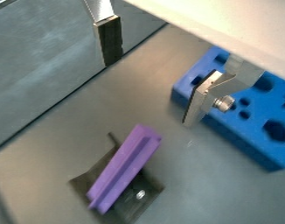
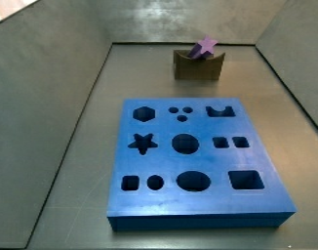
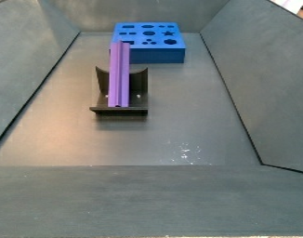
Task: Pick up the star object. Move up. Place the star object on the fixture. Regrasp the star object. Move to above the board. Insert the star object.
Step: Regrasp the star object.
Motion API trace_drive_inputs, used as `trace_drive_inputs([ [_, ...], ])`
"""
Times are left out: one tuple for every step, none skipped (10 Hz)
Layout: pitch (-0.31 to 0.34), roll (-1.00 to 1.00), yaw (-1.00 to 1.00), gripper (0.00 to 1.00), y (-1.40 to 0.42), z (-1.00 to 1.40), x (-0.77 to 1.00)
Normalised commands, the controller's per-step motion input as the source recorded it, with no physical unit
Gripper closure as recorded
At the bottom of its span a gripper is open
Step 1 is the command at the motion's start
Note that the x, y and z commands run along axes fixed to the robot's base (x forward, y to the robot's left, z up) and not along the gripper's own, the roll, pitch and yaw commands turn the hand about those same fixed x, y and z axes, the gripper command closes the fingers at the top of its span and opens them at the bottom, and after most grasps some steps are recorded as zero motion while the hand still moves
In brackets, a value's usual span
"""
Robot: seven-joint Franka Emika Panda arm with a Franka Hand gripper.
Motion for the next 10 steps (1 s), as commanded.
trace_drive_inputs([
  [0.050, 1.00, 0.04, 0.00, -0.02, 0.00, 0.03],
  [0.063, 1.00, 0.05, 0.00, -0.03, 0.00, 0.05],
  [0.071, 1.00, 0.05, 0.00, -0.03, 0.00, 0.06],
  [0.097, 1.00, 0.06, 0.00, -0.03, 0.00, 0.08],
  [0.109, 1.00, 0.07, 0.00, -0.04, 0.00, 0.09],
  [0.138, 1.00, 0.08, 0.00, -0.04, -0.01, 0.10],
  [0.156, 1.00, 0.09, 0.00, -0.04, -0.01, 0.11],
  [0.183, 1.00, 0.12, 0.00, -0.05, 0.00, 0.11],
  [0.205, 1.00, 0.15, 0.00, -0.05, -0.01, 0.10],
  [0.217, 0.92, 0.21, 0.00, -0.05, -0.01, 0.10],
])
